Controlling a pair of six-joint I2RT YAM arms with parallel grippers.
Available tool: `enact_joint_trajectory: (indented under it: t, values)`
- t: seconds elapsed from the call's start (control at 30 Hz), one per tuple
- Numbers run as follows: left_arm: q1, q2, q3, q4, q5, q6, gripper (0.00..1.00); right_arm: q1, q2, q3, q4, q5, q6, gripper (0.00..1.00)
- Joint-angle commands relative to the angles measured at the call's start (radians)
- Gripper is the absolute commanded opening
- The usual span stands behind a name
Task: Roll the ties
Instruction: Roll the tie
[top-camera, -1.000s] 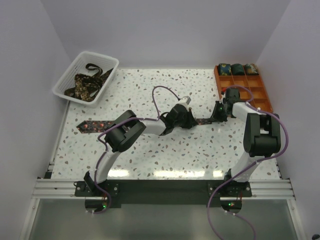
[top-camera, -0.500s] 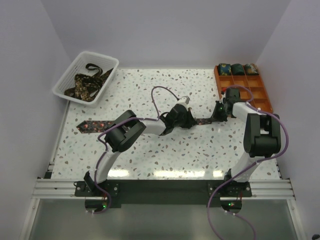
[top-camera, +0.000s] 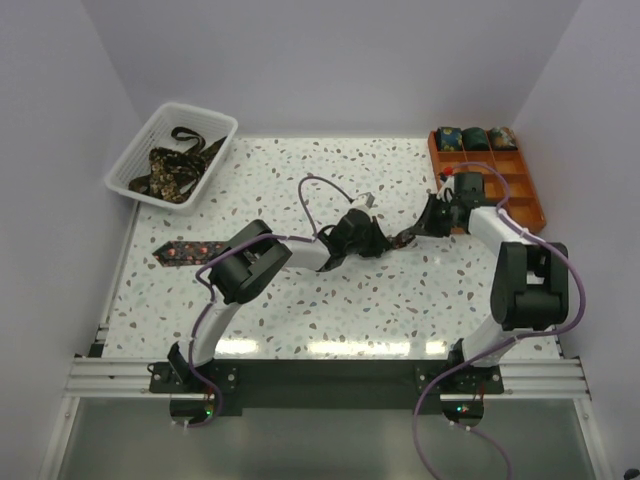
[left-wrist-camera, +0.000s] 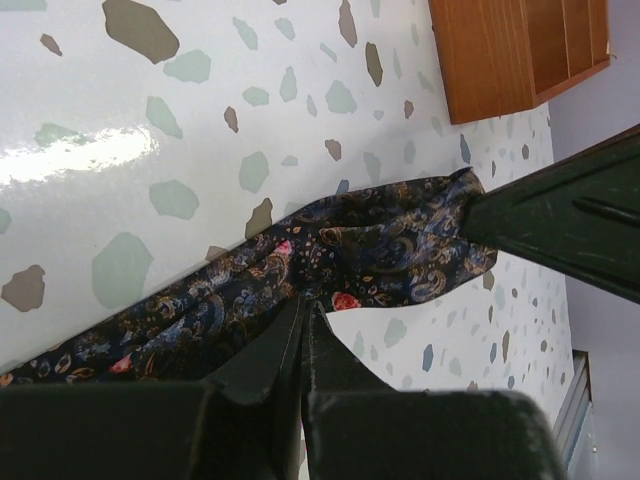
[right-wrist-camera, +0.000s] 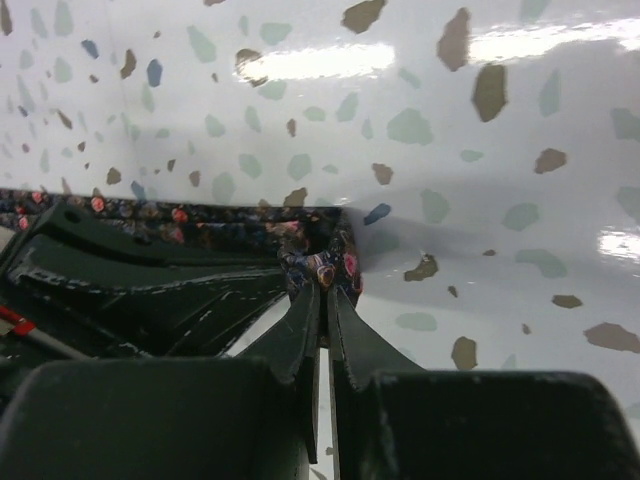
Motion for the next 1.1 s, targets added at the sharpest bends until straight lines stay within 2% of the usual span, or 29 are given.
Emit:
enact_joint_trajectory:
  t: [0.0, 0.37, 0.6, 1.07]
  values:
    - [0.009, 0.005, -0.028, 0.018, 0.006, -0.029, 0.03, 0.05, -0.023, -0.005, 0.026, -0.103, 0.017, 0.0]
    - [0.015, 0.001, -0.055, 0.061, 0.015, -0.049, 0.03, 0.15, 0.026, 0.038, 0.056, -0.143, 0.116, 0.0]
    - [0.018, 0.001, -0.083, 0.099, 0.026, -0.072, 0.03, 0.157, 0.048, 0.03, 0.079, -0.136, 0.182, 0.07]
    - [0.027, -0.05, -0.114, 0.141, 0.034, -0.067, 0.05, 0.157, 0.061, 0.056, 0.056, -0.082, 0.173, 0.0]
